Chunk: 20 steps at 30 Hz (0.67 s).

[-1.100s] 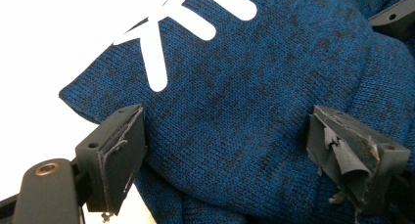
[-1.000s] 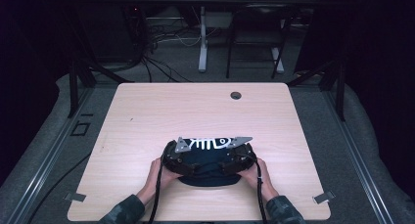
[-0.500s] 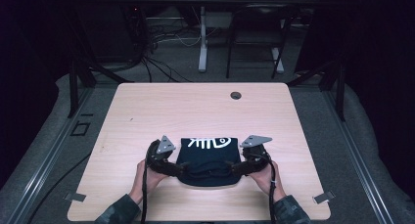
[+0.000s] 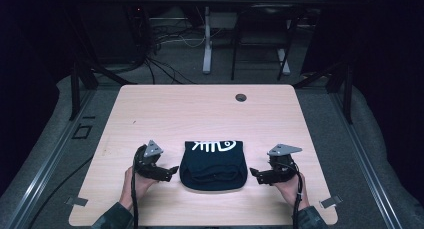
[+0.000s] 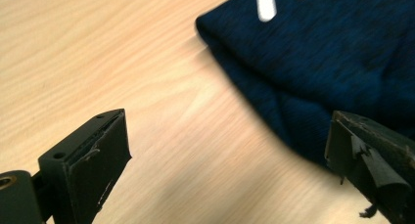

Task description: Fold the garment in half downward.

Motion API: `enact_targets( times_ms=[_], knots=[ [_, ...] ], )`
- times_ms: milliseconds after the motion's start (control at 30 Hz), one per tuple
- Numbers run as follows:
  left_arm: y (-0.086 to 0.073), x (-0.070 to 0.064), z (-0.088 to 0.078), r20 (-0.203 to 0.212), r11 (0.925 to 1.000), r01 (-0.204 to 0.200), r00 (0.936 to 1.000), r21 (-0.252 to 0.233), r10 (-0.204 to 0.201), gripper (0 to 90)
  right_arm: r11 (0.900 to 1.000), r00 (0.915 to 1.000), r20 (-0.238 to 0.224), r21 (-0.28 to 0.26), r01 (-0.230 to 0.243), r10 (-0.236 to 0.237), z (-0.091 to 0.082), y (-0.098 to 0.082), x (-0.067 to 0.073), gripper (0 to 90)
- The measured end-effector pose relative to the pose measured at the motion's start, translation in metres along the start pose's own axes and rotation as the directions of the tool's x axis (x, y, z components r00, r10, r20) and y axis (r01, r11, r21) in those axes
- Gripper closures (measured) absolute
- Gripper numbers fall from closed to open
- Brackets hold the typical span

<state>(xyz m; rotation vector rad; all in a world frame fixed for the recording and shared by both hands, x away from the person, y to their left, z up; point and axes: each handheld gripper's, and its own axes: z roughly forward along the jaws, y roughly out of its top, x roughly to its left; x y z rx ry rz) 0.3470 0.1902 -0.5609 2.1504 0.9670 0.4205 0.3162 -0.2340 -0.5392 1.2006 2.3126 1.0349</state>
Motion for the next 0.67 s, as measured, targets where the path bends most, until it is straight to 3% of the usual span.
enact_targets(
  times_ms=[167,467,667],
  knots=[
    [-0.007,0.007,0.01,-0.011,0.9981,0.009,0.9999,0.062,-0.009,2.3,0.998,0.9994,0.029,0.063,-0.021,0.019,0.005,-0.016,-0.013,7.3],
    [-0.01,0.006,0.019,-0.006,0.9952,0.003,1.0,0.098,-0.003,1.0,0.99,0.9984,0.048,0.134,-0.037,0.031,0.016,-0.032,-0.027,7.9],
    [-0.012,0.008,0.022,-0.013,0.9937,0.006,0.9999,0.112,-0.004,0.4,0.989,0.9979,0.06,0.142,-0.033,0.025,0.019,-0.035,-0.029,7.8]
  ],
)
